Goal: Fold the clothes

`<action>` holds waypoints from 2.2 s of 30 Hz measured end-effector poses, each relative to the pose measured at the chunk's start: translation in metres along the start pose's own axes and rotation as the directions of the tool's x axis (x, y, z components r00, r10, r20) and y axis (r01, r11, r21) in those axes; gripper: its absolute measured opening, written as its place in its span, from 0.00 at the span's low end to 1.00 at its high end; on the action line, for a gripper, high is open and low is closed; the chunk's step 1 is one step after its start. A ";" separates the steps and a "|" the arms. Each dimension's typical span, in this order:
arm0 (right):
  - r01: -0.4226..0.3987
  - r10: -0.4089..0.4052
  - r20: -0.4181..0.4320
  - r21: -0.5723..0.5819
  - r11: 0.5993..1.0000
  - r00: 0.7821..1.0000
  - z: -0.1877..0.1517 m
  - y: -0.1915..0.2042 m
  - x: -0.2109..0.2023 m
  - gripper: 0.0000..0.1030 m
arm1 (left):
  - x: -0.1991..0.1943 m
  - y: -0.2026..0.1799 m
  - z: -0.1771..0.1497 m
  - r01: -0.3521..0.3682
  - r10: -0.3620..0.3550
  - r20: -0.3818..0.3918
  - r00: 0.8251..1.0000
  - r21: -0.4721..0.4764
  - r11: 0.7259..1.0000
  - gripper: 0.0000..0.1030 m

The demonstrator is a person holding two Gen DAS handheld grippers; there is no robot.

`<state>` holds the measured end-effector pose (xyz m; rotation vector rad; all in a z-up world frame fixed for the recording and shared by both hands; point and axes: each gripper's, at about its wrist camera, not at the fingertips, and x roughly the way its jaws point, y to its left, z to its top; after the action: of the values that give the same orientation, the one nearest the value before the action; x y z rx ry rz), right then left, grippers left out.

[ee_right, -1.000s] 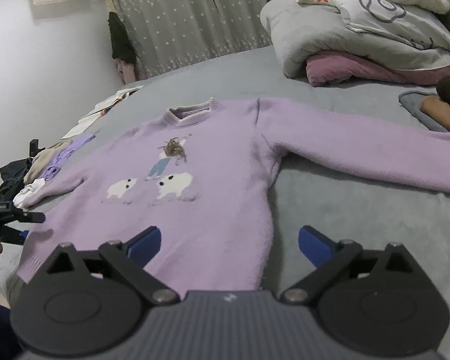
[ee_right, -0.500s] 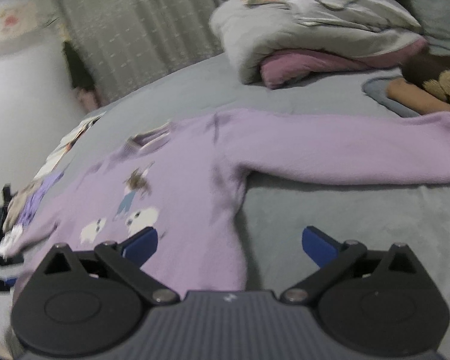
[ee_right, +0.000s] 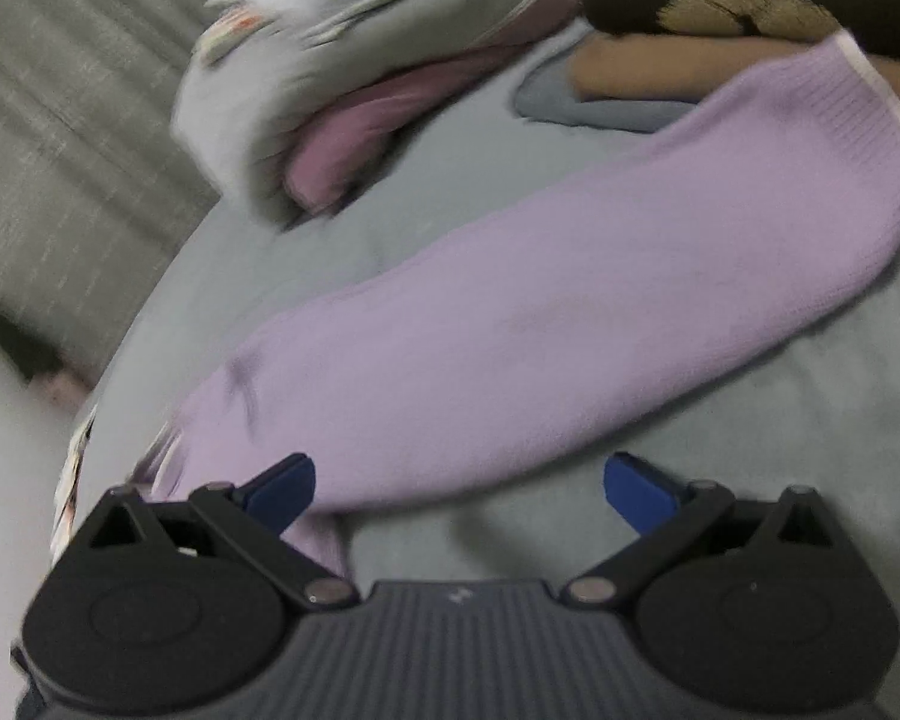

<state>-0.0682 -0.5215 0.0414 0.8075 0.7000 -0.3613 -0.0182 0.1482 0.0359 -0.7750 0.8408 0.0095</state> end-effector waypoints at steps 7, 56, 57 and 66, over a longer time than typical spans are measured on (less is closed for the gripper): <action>0.364 -0.230 0.337 -0.415 0.834 0.913 -0.001 0.051 0.022 0.11 | 0.017 -0.018 -0.021 -0.010 0.015 -0.055 0.998 0.101 0.995 0.81; 0.026 0.021 0.066 -0.645 0.763 0.998 -0.020 0.109 0.000 0.85 | 0.001 -0.051 -0.053 0.022 0.046 -0.161 0.986 0.394 0.919 0.97; -0.002 0.031 0.032 -0.662 0.749 0.999 -0.028 0.113 -0.001 0.84 | -0.001 -0.049 -0.051 0.030 0.036 -0.168 0.985 0.377 0.926 0.96; -0.099 0.102 -0.032 -0.622 0.777 0.994 -0.046 0.088 -0.043 0.45 | -0.022 -0.006 -0.057 0.188 -0.115 -0.290 0.950 0.239 0.953 0.88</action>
<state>-0.0711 -0.4280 0.0964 0.2030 0.7104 -0.0153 -0.0697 0.1148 0.0308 -0.5935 1.0174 -0.3502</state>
